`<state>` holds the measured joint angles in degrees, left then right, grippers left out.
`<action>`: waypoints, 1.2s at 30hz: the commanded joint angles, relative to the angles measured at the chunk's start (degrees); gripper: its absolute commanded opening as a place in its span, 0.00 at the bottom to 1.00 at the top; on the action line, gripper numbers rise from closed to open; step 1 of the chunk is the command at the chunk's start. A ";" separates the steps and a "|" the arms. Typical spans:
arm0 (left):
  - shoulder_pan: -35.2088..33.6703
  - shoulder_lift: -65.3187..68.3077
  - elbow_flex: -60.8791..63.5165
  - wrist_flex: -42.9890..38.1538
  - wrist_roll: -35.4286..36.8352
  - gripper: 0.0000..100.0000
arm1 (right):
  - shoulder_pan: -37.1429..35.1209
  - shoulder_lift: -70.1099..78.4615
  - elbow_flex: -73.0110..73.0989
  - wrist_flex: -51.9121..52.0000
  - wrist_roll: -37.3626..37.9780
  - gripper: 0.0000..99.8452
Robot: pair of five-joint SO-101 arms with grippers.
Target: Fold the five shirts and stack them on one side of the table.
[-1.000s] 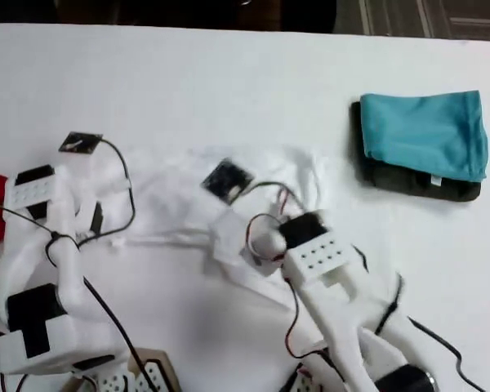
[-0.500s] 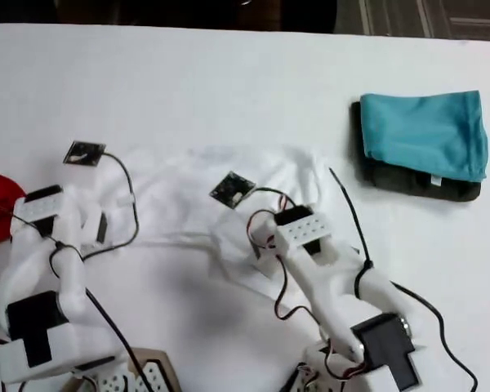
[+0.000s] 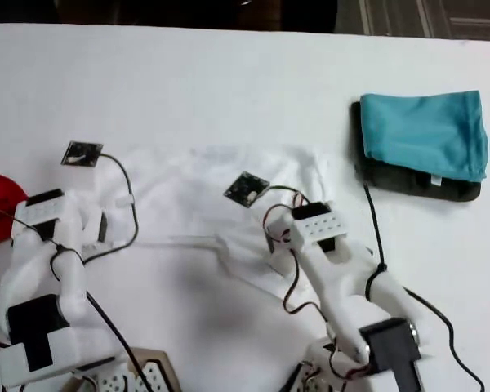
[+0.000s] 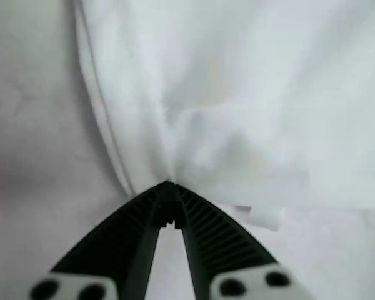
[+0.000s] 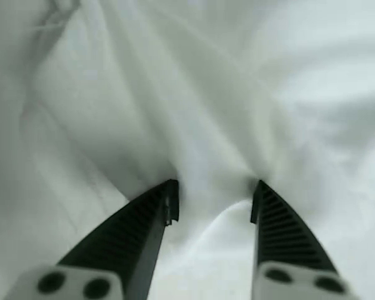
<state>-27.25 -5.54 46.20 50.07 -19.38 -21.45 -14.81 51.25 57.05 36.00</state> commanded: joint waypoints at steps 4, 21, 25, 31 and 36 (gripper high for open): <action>-0.18 0.00 0.13 -1.85 1.41 0.03 | -8.84 -18.95 -0.62 11.82 -0.09 0.20; -0.18 0.00 0.22 -2.46 1.67 0.03 | -23.16 -6.20 5.10 3.03 -3.60 0.31; -0.18 0.00 0.22 -2.46 1.49 0.03 | -20.62 -0.75 4.22 -1.45 -3.16 0.31; -0.18 0.00 0.22 -2.46 1.49 0.03 | -9.10 -0.04 -4.04 1.71 -3.16 0.20; -0.18 0.00 0.22 -2.46 1.49 0.03 | -5.93 -0.04 -11.69 6.81 -3.43 0.05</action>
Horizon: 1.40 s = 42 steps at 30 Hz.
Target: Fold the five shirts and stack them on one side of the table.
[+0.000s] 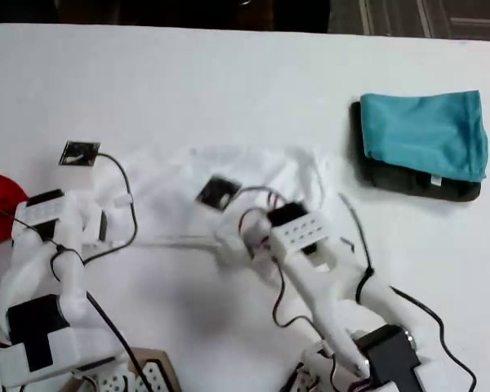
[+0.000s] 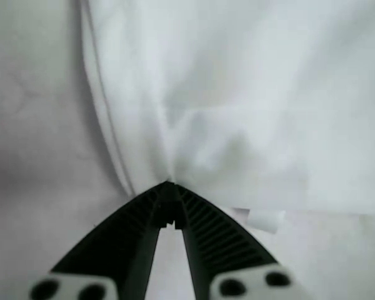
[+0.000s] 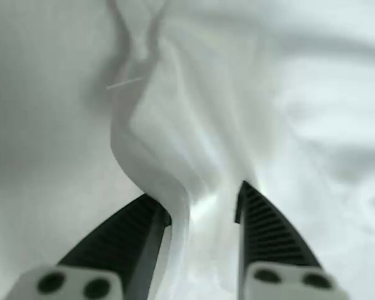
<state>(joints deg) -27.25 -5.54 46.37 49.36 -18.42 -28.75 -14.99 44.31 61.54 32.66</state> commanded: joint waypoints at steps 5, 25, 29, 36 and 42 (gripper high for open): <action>-0.18 0.00 0.04 -1.76 0.53 0.03 | 1.10 -0.13 -6.77 4.26 -0.26 0.03; -0.18 0.00 0.04 -1.85 0.53 0.03 | -9.80 -15.08 4.40 10.77 -0.26 0.31; -0.18 0.00 0.04 -1.85 0.62 0.03 | -13.14 -14.99 7.30 3.82 -0.26 0.32; -0.18 0.00 0.04 -1.85 0.62 0.03 | -10.51 -14.90 7.56 -5.85 -5.80 0.20; -0.18 0.00 0.04 -1.85 0.70 0.03 | -10.86 -11.03 7.65 -6.11 -4.04 0.20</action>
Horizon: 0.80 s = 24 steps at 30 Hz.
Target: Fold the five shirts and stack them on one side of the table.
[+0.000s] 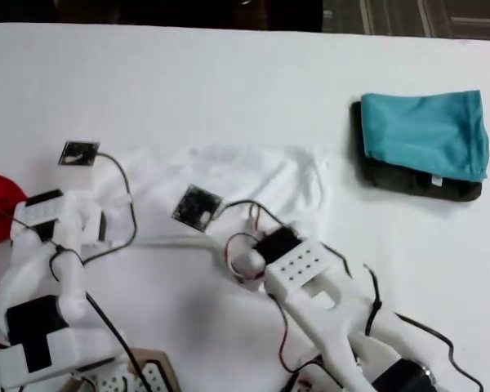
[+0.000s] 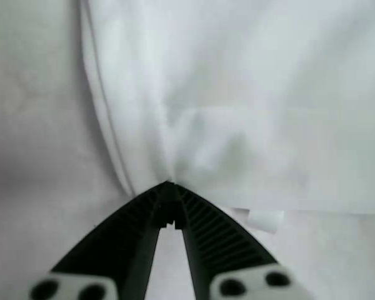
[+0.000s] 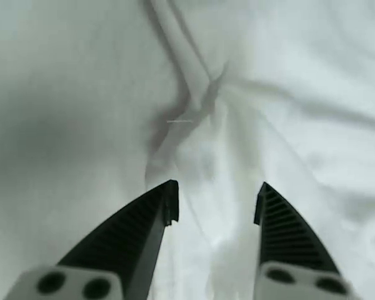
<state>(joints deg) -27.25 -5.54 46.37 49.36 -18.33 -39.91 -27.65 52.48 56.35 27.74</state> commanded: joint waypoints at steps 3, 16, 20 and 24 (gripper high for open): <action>-0.18 0.00 0.04 -1.85 0.62 0.03 | 0.57 7.52 -1.58 -2.95 1.14 0.20; -0.26 0.00 0.04 -1.85 0.62 0.03 | 0.57 18.77 -12.31 -3.38 1.14 0.20; -0.26 0.00 0.04 -1.85 0.62 0.03 | 0.57 19.12 -12.57 -3.38 1.14 0.19; -0.26 0.00 0.04 -1.85 0.62 0.03 | 0.57 19.12 -12.66 -3.47 1.14 0.19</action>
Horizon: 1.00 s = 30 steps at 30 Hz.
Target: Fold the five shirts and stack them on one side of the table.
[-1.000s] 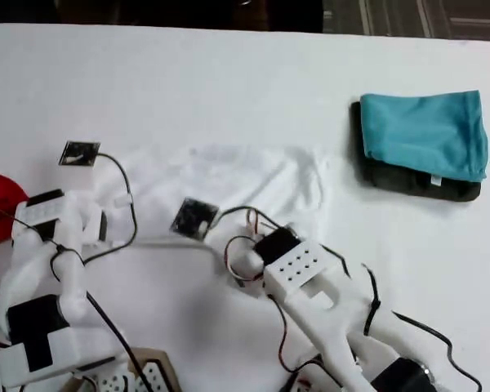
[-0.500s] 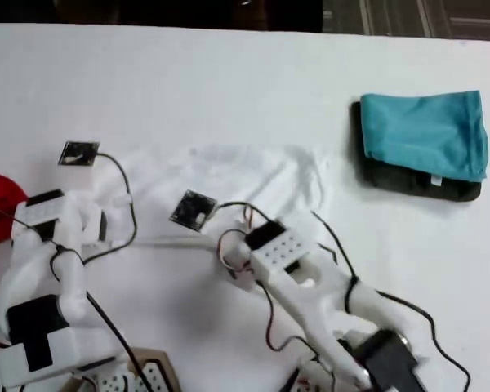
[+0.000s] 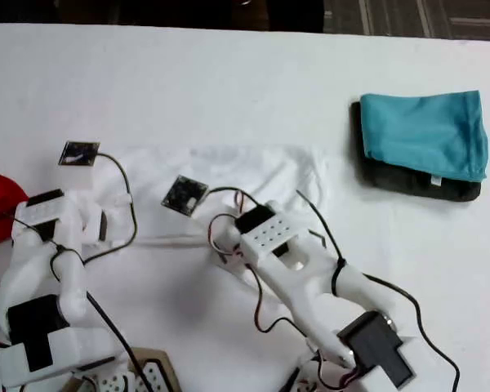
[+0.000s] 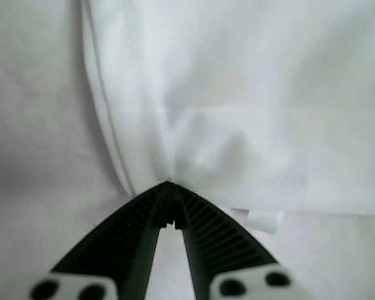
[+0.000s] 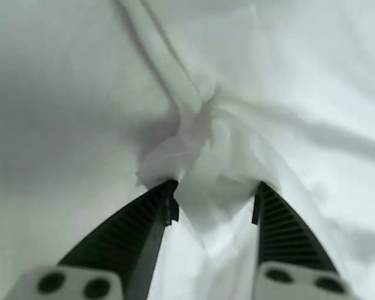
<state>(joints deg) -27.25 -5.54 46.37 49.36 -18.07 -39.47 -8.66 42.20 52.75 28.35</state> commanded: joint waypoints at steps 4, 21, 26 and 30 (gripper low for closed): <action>-0.26 0.00 0.04 -1.85 0.35 0.03 | 0.22 -0.22 -2.37 0.31 0.62 0.07; -0.26 0.00 0.04 -1.85 0.35 0.03 | 1.71 -9.27 -4.13 13.14 0.53 0.02; -0.26 0.00 0.04 -1.85 0.35 0.03 | 1.71 -9.27 1.58 6.99 0.18 0.03; -0.26 0.00 0.04 -1.85 0.44 0.03 | 1.54 -9.45 4.57 6.02 0.00 0.15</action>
<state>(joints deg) -27.25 -5.54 46.37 49.36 -17.89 -38.24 -15.34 46.15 59.52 28.35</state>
